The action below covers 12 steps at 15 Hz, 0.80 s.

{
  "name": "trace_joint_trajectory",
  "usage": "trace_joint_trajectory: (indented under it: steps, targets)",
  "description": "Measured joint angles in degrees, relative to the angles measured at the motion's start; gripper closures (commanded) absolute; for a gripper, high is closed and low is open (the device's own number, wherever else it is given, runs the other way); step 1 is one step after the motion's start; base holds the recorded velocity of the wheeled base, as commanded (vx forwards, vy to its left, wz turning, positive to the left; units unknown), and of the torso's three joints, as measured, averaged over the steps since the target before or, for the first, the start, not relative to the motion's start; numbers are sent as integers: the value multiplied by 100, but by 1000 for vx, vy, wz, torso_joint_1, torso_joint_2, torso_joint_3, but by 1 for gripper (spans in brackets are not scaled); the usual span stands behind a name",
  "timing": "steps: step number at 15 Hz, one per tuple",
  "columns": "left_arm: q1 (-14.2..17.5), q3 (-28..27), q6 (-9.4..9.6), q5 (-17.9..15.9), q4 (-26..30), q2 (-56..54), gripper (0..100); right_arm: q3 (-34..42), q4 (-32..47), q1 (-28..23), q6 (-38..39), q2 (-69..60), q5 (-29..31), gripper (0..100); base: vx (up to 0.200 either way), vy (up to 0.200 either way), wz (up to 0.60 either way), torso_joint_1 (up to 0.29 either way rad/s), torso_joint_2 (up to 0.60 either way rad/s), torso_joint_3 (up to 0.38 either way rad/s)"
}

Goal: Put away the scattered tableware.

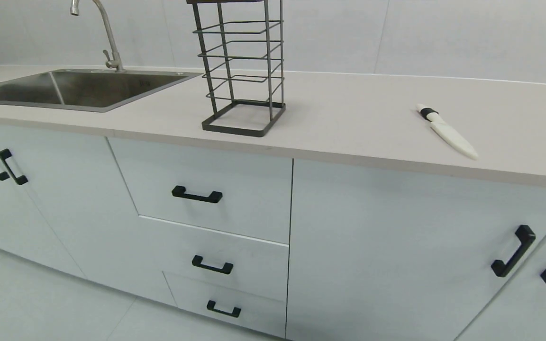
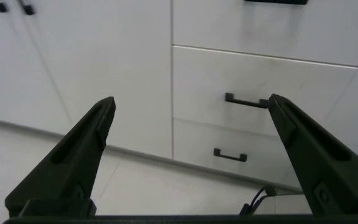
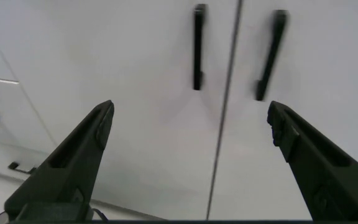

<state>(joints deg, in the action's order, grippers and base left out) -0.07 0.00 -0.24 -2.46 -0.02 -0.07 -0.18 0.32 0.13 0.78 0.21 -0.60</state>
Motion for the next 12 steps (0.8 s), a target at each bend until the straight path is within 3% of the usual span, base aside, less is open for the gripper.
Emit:
trace_joint_trajectory:
  steps: [1, 5, 8, 12]
  targets:
    - [7, 0, -5, 1, -5, 0, 0, 2, 9, 2, 1, 0, 0, 0, 0, 0, -600, 7, 2, 2]
    - [-2, 0, 0, 15, 0, 0, 0, 0, 1, 2, 0, 0, 0, 0, 0, 0, 0, 0, 0, 0]
    - [0, 0, 15, 12, 2, 0, 0, 0, 4, 2, 0, 0, 0, 0, 200, 0, 0, 2, 1, 2]
    - [2, 0, 11, 15, 2, 0, 0, 2, 1, 2, -2, 0, 2, 0, 0, 0, 0, 0, 0, 0]
